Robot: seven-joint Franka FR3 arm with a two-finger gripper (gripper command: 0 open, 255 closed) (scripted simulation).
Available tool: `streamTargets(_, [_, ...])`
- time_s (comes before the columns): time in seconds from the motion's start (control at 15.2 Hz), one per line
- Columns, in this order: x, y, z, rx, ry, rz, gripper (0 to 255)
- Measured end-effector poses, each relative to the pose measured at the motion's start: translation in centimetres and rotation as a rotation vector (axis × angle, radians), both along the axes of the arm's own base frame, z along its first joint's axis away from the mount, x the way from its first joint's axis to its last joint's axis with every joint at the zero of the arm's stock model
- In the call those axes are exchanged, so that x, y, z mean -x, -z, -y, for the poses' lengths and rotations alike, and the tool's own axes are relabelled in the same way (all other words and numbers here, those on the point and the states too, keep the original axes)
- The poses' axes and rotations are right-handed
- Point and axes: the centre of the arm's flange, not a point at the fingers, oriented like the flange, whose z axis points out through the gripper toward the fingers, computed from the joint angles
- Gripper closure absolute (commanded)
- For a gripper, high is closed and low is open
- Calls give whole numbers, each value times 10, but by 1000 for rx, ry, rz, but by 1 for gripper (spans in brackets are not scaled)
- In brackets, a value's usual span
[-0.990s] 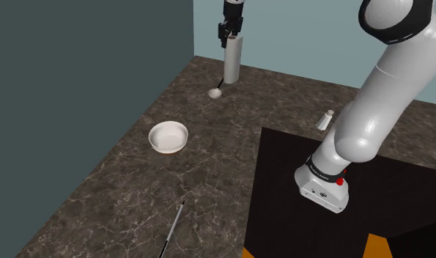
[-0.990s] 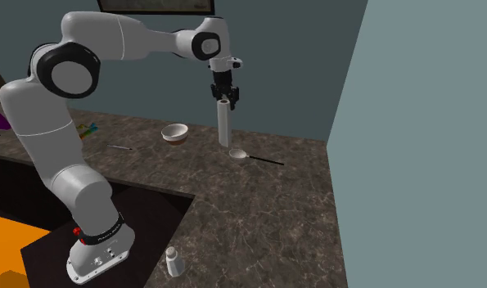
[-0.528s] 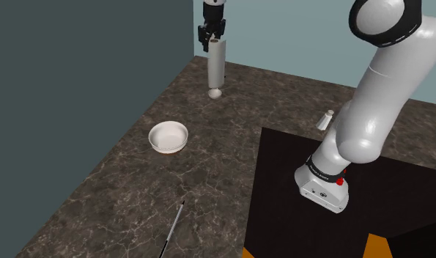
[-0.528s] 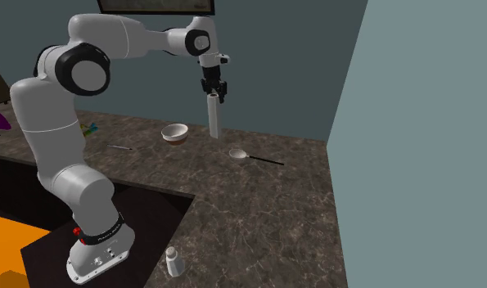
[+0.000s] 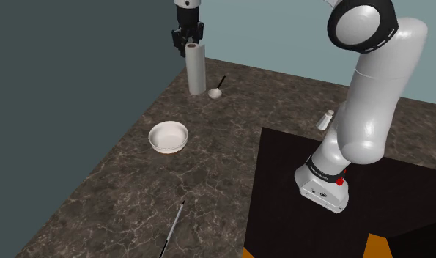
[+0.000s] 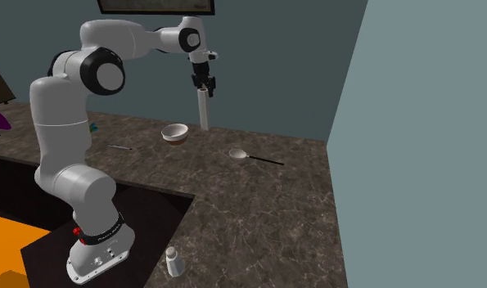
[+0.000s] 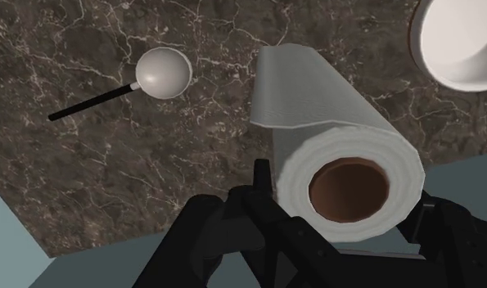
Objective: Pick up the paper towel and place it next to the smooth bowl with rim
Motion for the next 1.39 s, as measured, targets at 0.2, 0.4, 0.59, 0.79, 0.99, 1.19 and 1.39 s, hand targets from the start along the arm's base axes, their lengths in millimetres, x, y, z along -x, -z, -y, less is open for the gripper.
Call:
streamTargets(0.2, [-8, -1, -37, 0, 1, 0, 255])
streamTargets(0.4, [-15, 5, -63, 0, 1, 0, 255])
streamTargets(0.59, [-16, 18, -65, 0, 1, 0, 255])
streamTargets(0.79, [-16, 33, -65, 0, 1, 0, 255])
streamTargets(0.99, [-17, 49, -64, 0, 2, 0, 255])
streamTargets(1.19, [-16, 66, -65, 0, 2, 0, 255])
streamTargets(1.39, [-14, 81, -64, 0, 2, 0, 255])
